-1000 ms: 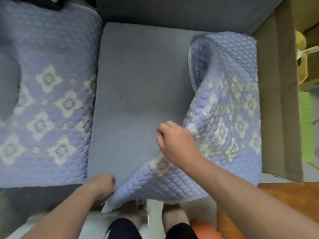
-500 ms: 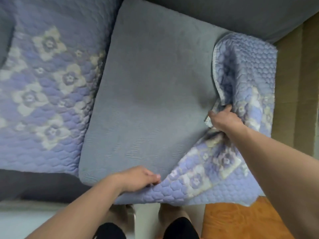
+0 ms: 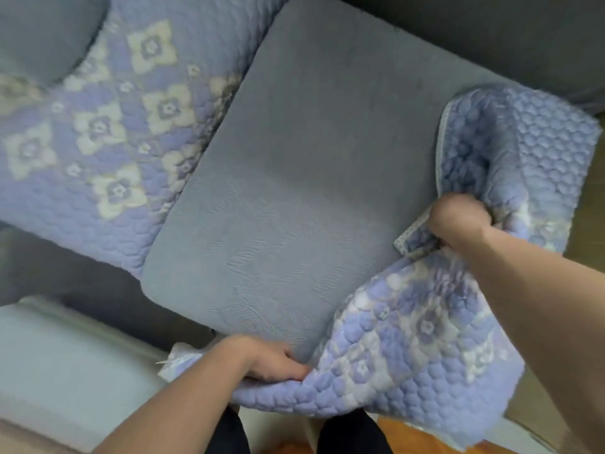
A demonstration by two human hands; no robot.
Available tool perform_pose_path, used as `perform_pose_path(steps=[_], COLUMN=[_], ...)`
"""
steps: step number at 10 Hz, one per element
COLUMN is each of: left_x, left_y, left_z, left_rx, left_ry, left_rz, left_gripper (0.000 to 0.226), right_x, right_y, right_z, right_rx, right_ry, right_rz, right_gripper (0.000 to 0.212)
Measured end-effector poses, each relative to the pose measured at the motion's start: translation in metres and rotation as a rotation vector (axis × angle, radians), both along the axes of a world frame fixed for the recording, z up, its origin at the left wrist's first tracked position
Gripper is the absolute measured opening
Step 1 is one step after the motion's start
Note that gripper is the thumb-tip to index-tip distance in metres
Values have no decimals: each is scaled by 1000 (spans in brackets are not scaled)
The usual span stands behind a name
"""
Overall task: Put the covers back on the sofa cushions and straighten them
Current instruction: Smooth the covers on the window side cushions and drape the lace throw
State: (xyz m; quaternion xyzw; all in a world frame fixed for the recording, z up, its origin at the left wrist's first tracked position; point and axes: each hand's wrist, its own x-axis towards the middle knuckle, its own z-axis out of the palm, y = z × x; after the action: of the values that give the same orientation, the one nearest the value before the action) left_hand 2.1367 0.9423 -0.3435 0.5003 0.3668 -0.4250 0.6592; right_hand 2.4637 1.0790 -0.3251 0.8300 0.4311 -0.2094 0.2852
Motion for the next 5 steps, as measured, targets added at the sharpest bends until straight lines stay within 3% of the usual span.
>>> perform_pose_path(steps=[1, 2, 3, 4, 5], left_x=[-6, -25, -30, -47, -101], left_y=[-30, -62, -81, -58, -18], left_z=[2, 2, 18, 27, 29], left_rx=[-16, 210, 111, 175, 805], left_ry=[56, 202, 225, 149, 368], left_rz=[-73, -87, 157, 755, 1085], left_gripper=[91, 108, 91, 50, 38], right_x=[-18, -47, -72, -87, -99], right_y=[21, 88, 164, 203, 193], right_z=[36, 85, 135, 158, 132], right_rx=[-4, 99, 630, 806, 679], right_ry=[106, 366, 1171, 1534, 1379], right_rz=[59, -16, -915, -1037, -868], right_gripper=[24, 18, 20, 15, 18])
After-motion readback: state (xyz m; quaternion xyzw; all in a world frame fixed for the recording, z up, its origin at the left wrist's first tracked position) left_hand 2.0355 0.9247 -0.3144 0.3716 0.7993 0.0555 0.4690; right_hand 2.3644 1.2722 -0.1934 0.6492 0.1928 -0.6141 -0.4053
